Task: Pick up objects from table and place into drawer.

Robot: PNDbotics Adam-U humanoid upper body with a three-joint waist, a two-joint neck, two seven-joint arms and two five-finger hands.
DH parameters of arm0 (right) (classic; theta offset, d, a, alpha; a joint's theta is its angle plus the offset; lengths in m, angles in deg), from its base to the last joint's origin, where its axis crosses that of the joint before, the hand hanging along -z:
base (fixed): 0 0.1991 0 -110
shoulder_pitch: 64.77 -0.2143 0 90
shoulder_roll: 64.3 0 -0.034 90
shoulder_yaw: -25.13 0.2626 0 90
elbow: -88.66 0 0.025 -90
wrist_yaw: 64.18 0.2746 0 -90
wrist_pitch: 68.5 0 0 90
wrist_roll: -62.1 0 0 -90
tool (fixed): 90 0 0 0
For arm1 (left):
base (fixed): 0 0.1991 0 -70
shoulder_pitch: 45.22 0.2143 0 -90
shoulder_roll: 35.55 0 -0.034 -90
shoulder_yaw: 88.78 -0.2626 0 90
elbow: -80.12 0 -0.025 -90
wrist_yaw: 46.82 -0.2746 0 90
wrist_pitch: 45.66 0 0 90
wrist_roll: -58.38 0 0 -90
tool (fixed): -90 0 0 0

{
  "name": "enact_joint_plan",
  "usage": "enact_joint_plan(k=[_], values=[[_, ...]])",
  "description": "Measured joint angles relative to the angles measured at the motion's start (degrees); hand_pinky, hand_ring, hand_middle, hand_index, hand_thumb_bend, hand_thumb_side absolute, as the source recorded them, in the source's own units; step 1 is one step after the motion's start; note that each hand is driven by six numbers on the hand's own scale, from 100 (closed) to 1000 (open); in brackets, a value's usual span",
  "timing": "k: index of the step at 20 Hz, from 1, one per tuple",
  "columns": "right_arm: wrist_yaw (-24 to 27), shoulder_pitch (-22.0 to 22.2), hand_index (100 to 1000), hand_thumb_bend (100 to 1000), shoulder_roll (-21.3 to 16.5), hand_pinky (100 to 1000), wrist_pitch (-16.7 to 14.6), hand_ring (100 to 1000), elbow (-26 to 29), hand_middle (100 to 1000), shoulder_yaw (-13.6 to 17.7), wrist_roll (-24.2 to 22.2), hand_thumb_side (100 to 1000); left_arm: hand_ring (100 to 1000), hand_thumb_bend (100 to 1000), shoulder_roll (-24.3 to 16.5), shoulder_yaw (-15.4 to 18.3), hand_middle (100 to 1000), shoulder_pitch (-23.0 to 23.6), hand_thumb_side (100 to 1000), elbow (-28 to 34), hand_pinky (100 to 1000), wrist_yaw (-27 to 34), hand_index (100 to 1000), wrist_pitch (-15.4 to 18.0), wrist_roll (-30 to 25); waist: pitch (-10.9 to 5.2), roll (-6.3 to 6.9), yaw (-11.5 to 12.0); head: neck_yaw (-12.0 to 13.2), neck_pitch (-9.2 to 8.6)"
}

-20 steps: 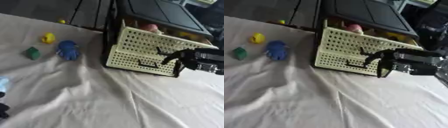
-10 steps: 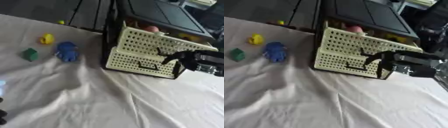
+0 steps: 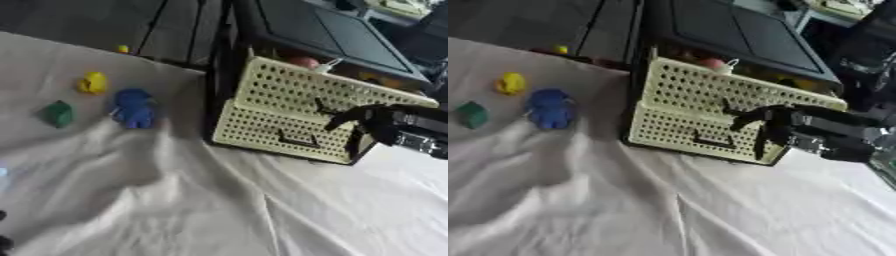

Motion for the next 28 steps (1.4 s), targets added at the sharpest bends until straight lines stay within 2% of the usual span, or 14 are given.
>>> enact_joint_plan(k=[6, 11, 20, 28], values=[[-0.02, 0.0, 922, 100, 0.0, 650, -0.71, 555, -1.2, 768, 0.94, 3.09, 1000, 580, 258, 0.0, -0.11, 678, -0.02, 1000, 0.28, 527, -0.01, 862, -0.12, -0.43, 0.21, -0.25, 0.19, -0.42, -0.63], [-0.85, -0.05, 927, 100, 0.0, 651, -1.34, 553, -2.44, 771, 1.49, 5.58, 1000, 579, 258, 0.0, -0.25, 678, -0.17, 1000, 0.64, 526, -0.08, 863, -0.1, -0.65, 0.74, -0.26, 0.47, -0.72, -1.21], [-0.99, -0.51, 931, 100, 0.0, 654, -1.55, 554, -2.49, 803, 1.69, 5.75, 1000, 579, 258, 0.07, -0.35, 679, -0.4, 1000, 1.04, 527, -0.52, 862, -0.29, -0.92, 1.39, -0.33, 0.79, -1.0, -2.02], [-0.72, -0.42, 967, 100, 0.0, 658, -2.3, 558, -2.5, 882, 2.09, 6.17, 1000, 579, 258, 0.5, -0.35, 680, -0.71, 1000, 1.56, 529, -0.7, 863, -0.32, -1.15, 2.01, -0.56, 1.25, -1.38, -2.86]])
